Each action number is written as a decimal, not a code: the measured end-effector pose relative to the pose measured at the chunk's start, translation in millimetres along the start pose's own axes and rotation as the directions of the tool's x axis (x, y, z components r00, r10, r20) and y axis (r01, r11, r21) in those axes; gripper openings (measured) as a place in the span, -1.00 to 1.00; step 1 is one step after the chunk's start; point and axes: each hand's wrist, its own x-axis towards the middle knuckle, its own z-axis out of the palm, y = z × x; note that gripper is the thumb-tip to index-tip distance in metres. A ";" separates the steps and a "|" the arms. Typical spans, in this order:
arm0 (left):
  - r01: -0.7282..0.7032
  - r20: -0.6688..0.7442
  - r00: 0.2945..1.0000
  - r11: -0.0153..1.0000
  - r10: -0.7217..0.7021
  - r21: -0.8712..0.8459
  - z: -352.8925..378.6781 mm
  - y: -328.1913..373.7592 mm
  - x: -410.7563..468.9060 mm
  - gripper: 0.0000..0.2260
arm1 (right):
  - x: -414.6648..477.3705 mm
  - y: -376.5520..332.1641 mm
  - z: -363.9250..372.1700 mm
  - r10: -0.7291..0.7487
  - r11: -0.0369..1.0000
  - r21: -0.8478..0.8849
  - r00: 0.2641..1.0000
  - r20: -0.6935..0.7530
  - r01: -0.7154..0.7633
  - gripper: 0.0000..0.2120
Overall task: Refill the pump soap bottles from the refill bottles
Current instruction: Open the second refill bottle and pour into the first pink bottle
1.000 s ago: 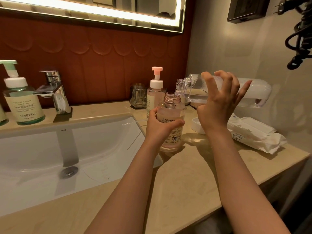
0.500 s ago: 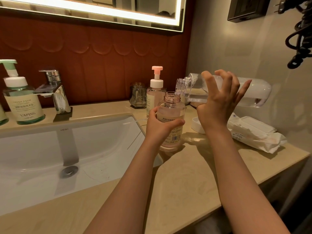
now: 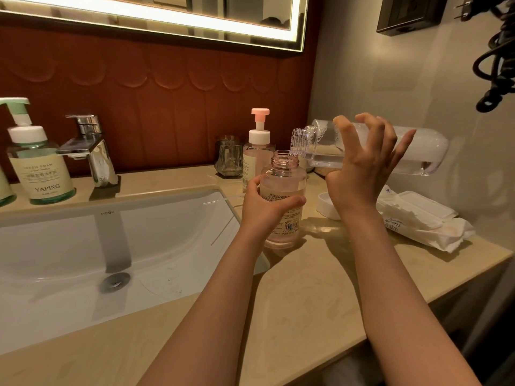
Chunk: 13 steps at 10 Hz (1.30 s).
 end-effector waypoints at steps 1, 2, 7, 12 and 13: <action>0.004 0.000 1.000 1.000 -0.004 0.002 0.0 0.0 0.2 -0.29 | 0.8 0.1 -0.2 -0.008 1.000 -0.002 1.000 -0.009 0.008 -0.36; 0.005 0.003 1.000 1.000 -0.005 -0.003 -0.3 0.3 -0.5 -0.29 | 0.4 -0.5 -0.8 -0.006 1.000 0.002 1.000 -0.004 0.006 -0.36; -0.001 0.009 1.000 1.000 0.001 0.002 -0.6 1.4 -1.2 -0.29 | 0.4 -0.9 -0.7 -0.008 1.000 -0.001 1.000 0.004 0.008 -0.37; 0.003 0.008 1.000 1.000 -0.003 0.006 -0.6 0.7 0.0 -0.29 | 0.1 -0.6 0.2 -0.009 1.000 -0.011 1.000 0.005 0.009 -0.37; 0.001 0.006 1.000 1.000 -0.001 0.004 -0.3 0.9 -0.4 -0.30 | 0.5 -0.3 0.4 -0.011 1.000 -0.013 1.000 -0.002 0.011 -0.36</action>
